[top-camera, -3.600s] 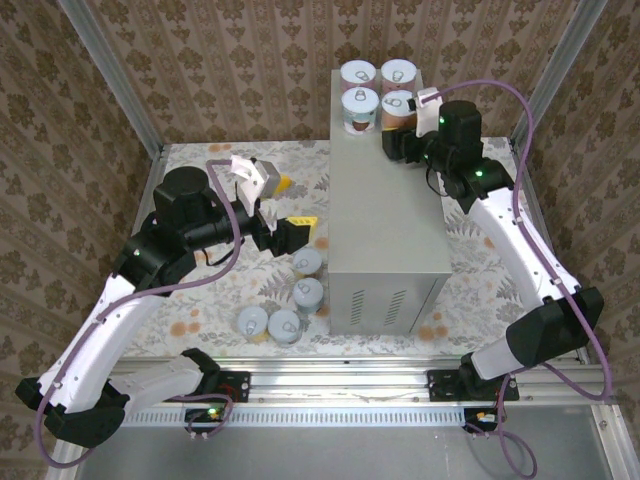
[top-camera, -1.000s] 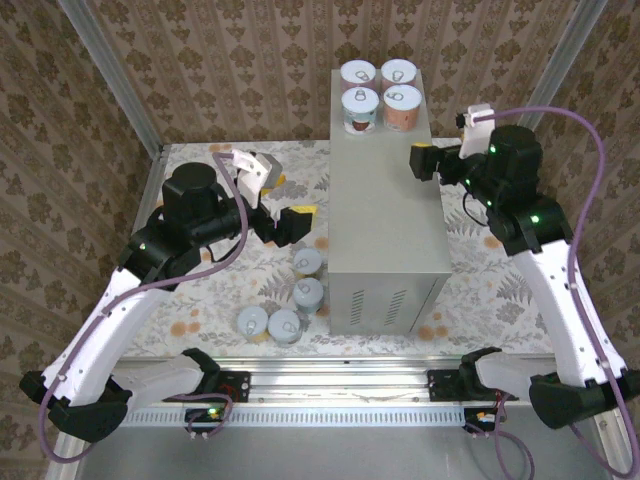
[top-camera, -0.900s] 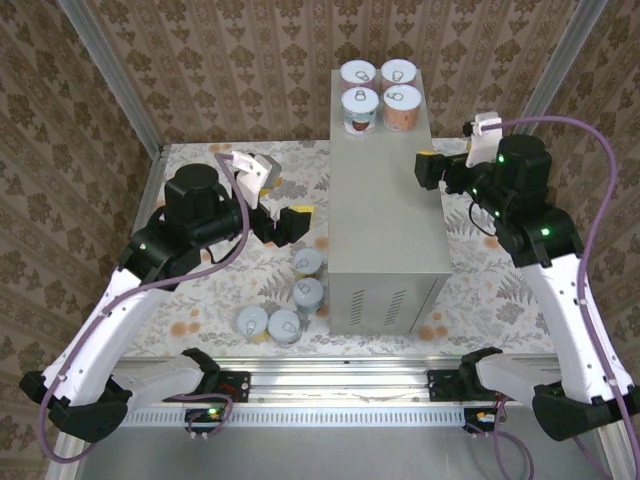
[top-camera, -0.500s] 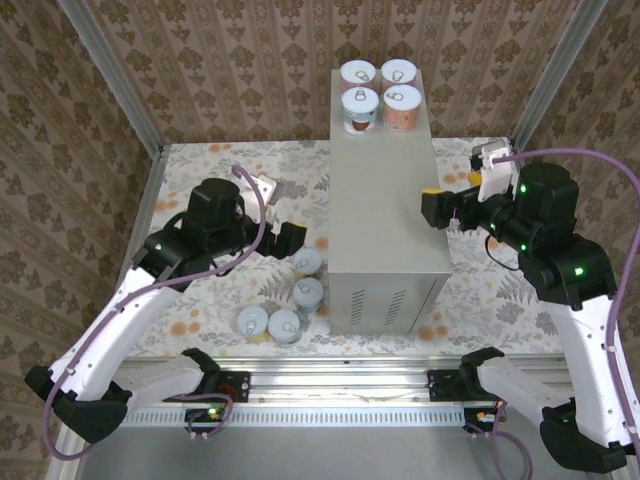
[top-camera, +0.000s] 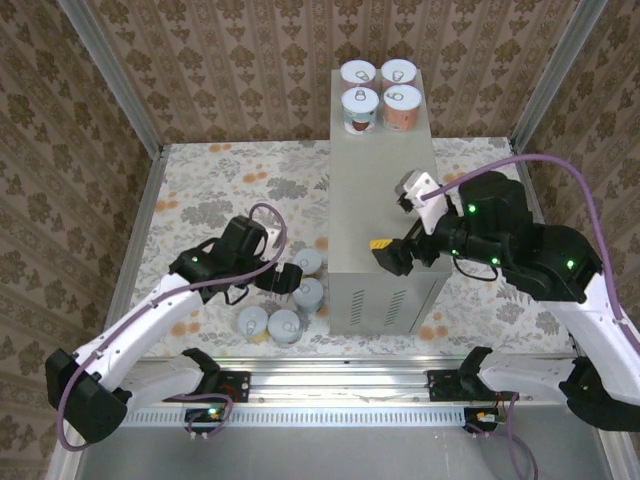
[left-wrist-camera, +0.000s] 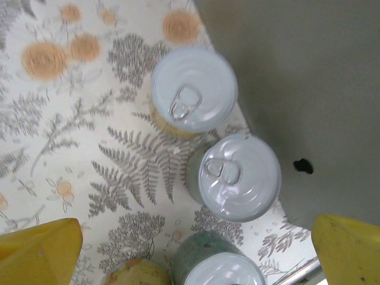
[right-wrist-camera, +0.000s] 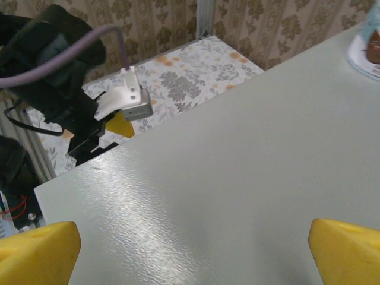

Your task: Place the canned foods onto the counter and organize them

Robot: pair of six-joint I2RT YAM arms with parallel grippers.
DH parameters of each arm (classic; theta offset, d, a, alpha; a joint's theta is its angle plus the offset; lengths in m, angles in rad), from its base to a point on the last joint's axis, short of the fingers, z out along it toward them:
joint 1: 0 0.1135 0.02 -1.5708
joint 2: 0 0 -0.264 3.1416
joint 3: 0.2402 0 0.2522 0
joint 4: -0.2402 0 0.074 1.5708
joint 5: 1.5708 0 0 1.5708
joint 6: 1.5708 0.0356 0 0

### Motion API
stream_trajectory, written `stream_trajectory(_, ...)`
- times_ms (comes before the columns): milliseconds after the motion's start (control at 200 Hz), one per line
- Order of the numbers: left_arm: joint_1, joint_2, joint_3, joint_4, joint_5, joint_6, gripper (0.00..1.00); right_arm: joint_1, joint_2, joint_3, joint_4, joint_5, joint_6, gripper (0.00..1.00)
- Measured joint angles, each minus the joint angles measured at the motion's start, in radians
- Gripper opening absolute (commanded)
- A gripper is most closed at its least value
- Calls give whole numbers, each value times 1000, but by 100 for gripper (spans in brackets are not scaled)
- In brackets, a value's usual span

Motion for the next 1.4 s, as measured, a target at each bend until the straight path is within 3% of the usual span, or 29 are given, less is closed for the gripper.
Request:
stream_trajectory(220, -22, 131, -9, 42, -12, -46, 100, 134, 55, 14, -11, 97, -4, 100)
stream_trajectory(430, -60, 266, 14, 89, -43, -43, 100, 188, 82, 20, -12, 140, -3, 100)
stream_trajectory(810, -51, 433, 96, 184, -56, 11, 100, 209, 87, 38, -26, 189, -3, 100)
stream_trajectory(1400, -5, 561, 113, 260, -33, 63, 100, 209, 117, 75, -29, 222, -12, 100)
